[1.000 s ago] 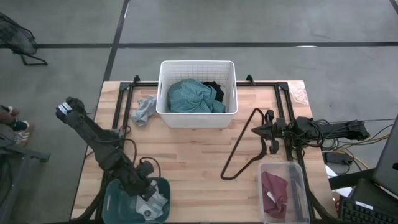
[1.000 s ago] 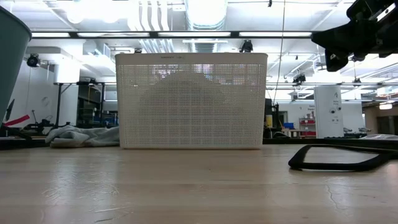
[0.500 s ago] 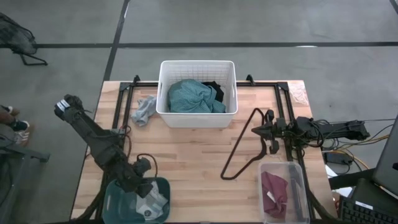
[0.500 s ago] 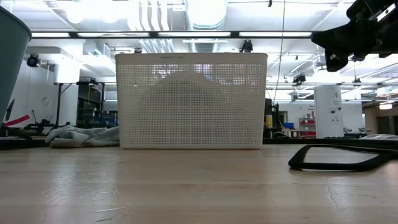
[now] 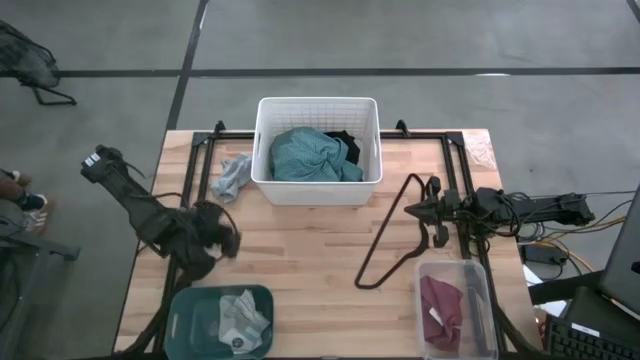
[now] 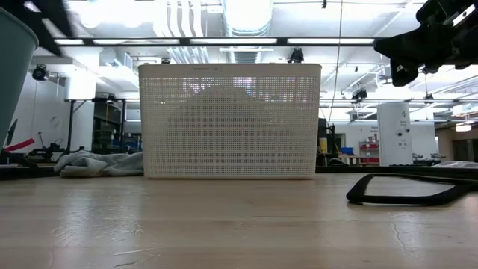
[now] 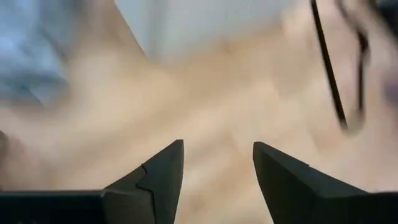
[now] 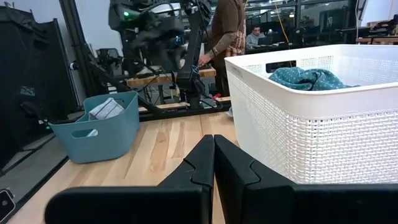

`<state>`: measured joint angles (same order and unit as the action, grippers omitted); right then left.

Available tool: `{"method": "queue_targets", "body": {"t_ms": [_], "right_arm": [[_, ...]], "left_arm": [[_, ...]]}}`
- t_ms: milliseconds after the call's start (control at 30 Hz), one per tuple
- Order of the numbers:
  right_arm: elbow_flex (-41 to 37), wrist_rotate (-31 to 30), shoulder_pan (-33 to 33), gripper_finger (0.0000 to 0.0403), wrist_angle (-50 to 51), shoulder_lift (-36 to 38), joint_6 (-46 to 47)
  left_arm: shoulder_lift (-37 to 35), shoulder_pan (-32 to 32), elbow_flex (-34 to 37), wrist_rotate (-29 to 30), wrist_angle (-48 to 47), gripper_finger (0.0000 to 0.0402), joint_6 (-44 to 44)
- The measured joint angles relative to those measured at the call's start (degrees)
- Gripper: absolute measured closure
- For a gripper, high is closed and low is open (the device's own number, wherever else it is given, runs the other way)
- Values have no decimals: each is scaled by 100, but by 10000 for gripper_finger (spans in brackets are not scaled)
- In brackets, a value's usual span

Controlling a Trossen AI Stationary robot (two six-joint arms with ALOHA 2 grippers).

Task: Pick & Place Cloths
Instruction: Put the gray underwear into the transparent bin

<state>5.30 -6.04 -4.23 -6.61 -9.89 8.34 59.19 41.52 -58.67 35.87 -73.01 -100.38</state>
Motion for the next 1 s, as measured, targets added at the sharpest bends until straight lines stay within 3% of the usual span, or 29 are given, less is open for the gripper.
{"method": "queue_targets", "body": {"t_ms": [100, 233, 500, 667, 833, 1000], "right_arm": [[0, 0, 2, 394, 0, 0, 0], [-1, 0, 1, 394, 2, -1, 0], [0, 0, 2, 394, 9, -1, 1], [0, 0, 0, 394, 23, -1, 2], [0, 0, 2, 394, 37, 0, 2], [0, 0, 0, 394, 41, 0, 2]], "left_arm": [[-35, -192, 1, 797, -717, 204, -315], [-54, -774, 171, 1037, -1117, 204, -691], [-51, -2436, 895, -210, -1013, 204, 249], [-51, -3372, 1276, -338, -610, 204, 1327], [-26, -4099, 1622, -406, 457, 204, 3265], [54, -4759, 1949, -838, 861, 204, 3666]]}}
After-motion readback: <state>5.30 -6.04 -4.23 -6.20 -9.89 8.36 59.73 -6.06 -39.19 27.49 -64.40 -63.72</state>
